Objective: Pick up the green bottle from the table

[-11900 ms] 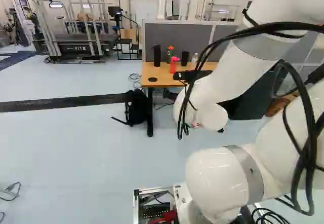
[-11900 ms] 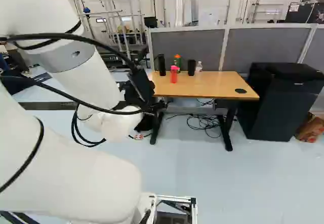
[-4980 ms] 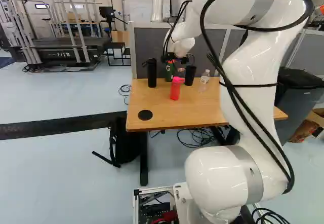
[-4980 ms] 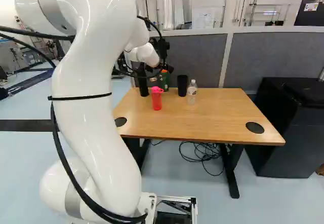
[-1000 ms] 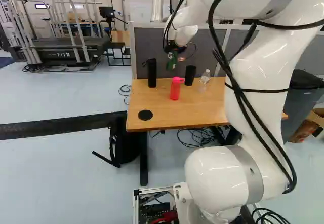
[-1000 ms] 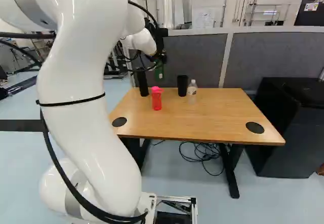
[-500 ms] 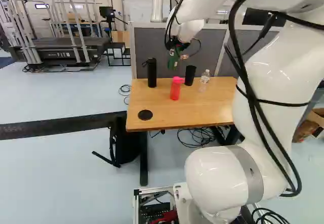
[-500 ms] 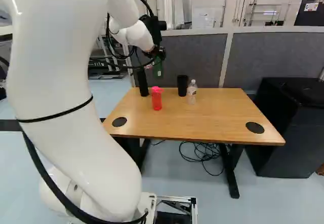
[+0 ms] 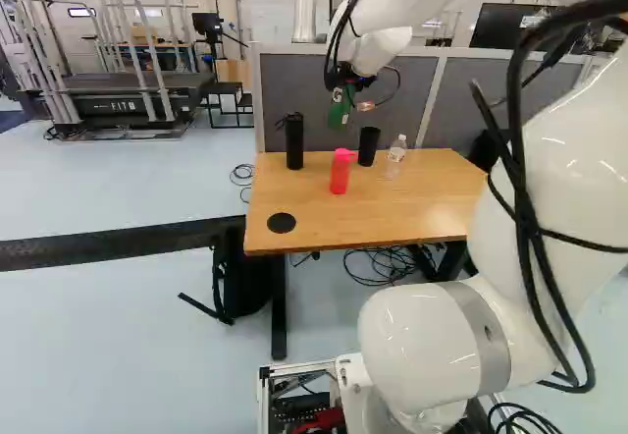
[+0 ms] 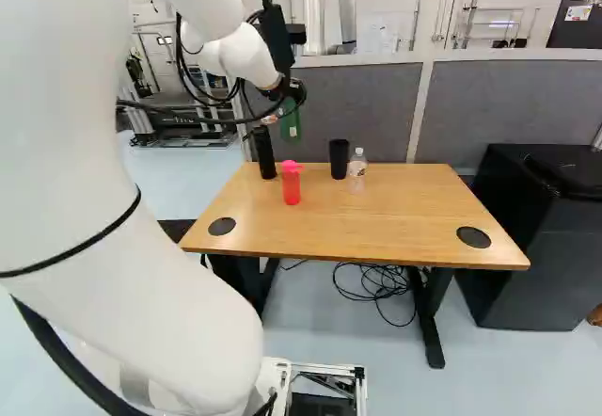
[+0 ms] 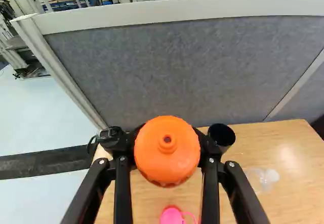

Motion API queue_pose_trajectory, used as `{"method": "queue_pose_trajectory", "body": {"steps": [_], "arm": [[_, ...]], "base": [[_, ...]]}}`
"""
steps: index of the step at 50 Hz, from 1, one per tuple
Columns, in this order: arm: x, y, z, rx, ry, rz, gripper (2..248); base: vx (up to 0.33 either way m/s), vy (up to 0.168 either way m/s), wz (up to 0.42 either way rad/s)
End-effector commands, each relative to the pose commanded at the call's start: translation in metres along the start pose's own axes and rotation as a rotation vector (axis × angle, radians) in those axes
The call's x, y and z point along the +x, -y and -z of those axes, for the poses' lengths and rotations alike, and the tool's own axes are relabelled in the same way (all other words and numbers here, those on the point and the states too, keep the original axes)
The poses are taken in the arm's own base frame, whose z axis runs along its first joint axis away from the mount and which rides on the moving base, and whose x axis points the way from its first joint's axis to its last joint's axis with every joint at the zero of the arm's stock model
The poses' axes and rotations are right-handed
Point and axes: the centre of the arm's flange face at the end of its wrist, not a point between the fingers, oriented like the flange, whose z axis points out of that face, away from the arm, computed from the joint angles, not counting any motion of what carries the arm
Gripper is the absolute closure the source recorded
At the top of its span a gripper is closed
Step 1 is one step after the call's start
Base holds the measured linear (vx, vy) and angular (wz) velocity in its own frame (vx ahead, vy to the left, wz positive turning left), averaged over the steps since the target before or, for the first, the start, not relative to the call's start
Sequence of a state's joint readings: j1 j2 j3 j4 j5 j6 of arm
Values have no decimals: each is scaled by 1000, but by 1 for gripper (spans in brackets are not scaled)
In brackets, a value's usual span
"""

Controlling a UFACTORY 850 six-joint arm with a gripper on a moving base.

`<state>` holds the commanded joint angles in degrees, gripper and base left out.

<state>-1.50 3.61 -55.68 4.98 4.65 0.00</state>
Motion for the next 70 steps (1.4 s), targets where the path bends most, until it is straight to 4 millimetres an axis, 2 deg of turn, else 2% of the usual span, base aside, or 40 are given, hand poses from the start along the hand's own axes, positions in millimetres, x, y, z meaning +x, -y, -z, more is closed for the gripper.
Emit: {"method": "queue_pose_trajectory", "body": {"steps": [17, 25, 48, 70], "arm": [[-16, -2, 32, -1, -7, -1, 215], [-21, -3, 40, -1, -9, -1, 215], [-21, -3, 41, -1, -10, -1, 215], [-21, -3, 41, -1, -10, -1, 215]], "base": [[0, 0, 0], [0, 0, 0], [-24, 1, 3], [-226, -2, 10]]}}
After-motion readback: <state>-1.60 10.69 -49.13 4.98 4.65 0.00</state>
